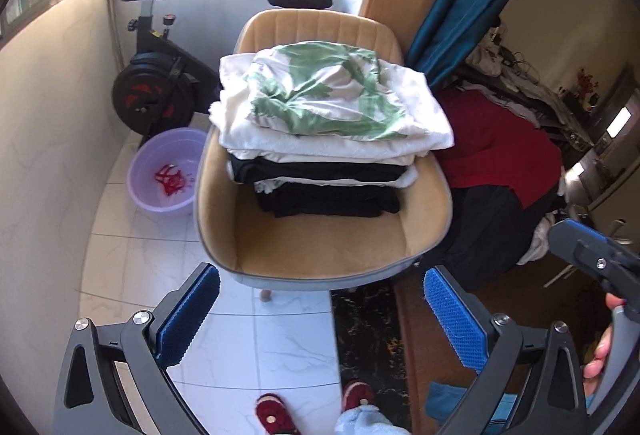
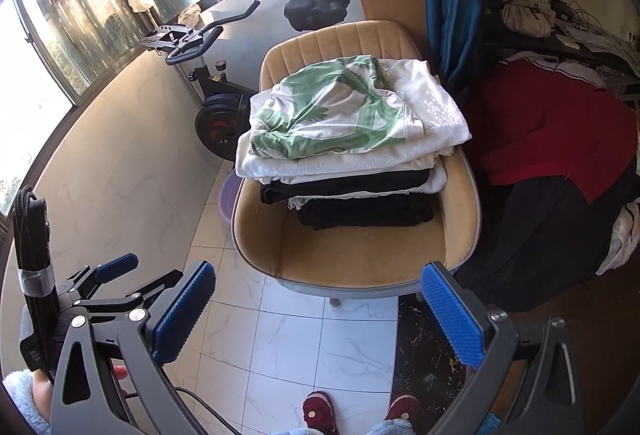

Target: Fold clothes

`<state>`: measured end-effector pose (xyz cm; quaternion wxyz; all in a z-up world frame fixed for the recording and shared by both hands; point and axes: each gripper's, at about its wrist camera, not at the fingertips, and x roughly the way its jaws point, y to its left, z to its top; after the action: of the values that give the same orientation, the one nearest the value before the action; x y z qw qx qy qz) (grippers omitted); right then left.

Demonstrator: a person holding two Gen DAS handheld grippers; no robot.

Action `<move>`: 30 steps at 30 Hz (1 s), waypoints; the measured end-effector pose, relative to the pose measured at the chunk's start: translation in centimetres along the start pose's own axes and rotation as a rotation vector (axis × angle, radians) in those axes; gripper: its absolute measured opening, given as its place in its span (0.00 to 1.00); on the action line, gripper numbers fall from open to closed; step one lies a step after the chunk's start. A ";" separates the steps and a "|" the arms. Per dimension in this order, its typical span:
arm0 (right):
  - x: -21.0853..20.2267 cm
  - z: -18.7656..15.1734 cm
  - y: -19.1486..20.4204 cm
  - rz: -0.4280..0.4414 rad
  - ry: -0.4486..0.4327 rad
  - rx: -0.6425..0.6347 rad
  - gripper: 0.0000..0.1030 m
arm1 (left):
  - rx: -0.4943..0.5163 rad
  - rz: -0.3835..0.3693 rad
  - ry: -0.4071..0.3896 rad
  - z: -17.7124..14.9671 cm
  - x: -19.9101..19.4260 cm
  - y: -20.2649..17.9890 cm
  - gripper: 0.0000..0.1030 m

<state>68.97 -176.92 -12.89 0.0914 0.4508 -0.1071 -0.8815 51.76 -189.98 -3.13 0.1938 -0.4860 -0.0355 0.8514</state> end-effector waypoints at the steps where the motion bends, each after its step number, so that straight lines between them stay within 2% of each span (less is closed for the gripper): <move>1: -0.2 -0.1 -0.1 -0.010 -0.003 -0.010 1.00 | 0.006 -0.022 0.006 0.0 0.1 -0.3 1.00; 5: -0.8 -0.5 -0.4 -0.027 -0.003 -0.033 1.00 | 0.026 -0.061 0.032 -0.1 0.5 -1.7 1.00; 9: -1.3 -0.7 -0.5 -0.018 -0.012 -0.052 1.00 | 0.017 0.092 0.045 -0.6 0.5 -2.3 1.00; 12: -1.8 -0.6 -0.4 -0.008 -0.037 -0.077 1.00 | -0.030 0.114 0.021 -0.3 0.1 -1.5 1.00; 16: -2.6 -0.3 -0.4 0.013 -0.084 -0.093 1.00 | -0.113 0.185 -0.032 -0.3 -1.6 0.1 1.00; 19: -3.0 -0.1 -0.3 0.036 -0.108 -0.095 1.00 | -0.090 0.252 -0.041 0.0 -2.1 -0.1 1.00; 21: -3.0 0.0 -0.1 0.047 -0.087 -0.114 1.00 | -0.073 0.296 -0.046 0.1 -2.5 -0.3 1.00; 25: -3.7 -0.1 -0.1 0.053 -0.078 -0.145 1.00 | -0.080 0.284 -0.055 0.5 -4.0 -0.8 1.00; 30: -4.5 0.5 0.1 0.021 -0.060 -0.159 1.00 | -0.101 0.263 -0.047 1.0 -5.7 -0.9 1.00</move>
<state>71.18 -175.79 -9.09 0.1327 0.4144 -0.0443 -0.8993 53.77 -191.08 2.23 0.0549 -0.4754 -0.0191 0.8778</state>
